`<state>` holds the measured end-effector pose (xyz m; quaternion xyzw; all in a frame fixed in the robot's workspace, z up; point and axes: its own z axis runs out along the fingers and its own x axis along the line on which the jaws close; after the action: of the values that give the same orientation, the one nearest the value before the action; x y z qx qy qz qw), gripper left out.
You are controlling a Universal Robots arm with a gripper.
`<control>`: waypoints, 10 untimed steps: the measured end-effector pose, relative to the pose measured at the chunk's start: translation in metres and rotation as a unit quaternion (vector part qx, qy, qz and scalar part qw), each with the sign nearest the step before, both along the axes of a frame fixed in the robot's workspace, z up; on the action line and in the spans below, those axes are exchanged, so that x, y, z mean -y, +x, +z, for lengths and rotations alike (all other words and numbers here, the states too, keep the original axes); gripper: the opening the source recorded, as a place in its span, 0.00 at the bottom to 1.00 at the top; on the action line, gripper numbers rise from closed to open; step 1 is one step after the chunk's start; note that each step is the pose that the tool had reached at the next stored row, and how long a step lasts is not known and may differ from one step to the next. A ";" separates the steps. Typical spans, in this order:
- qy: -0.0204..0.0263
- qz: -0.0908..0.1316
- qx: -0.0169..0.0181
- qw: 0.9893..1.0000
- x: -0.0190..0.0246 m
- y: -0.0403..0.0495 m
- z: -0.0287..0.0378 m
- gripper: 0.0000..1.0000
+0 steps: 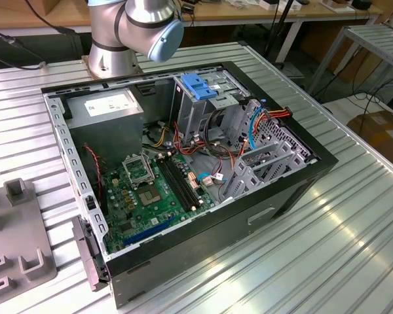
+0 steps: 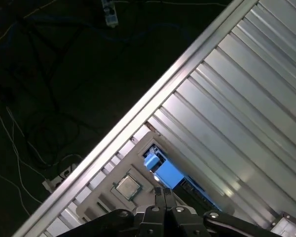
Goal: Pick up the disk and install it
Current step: 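Pick up the disk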
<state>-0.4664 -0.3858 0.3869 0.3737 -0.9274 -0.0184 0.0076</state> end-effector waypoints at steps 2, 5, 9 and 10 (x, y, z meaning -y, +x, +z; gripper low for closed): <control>0.000 0.021 0.000 1.000 0.0000 0.0000 -0.0004 0.10; 0.000 0.049 0.000 0.999 0.0000 0.0000 -0.0010 0.10; 0.000 0.126 0.000 0.992 0.0000 0.0000 -0.0023 0.10; 0.000 0.154 0.000 0.988 0.0000 0.0000 -0.0029 0.10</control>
<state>-0.4664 -0.3858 0.3840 0.5117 -0.8589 -0.0169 0.0104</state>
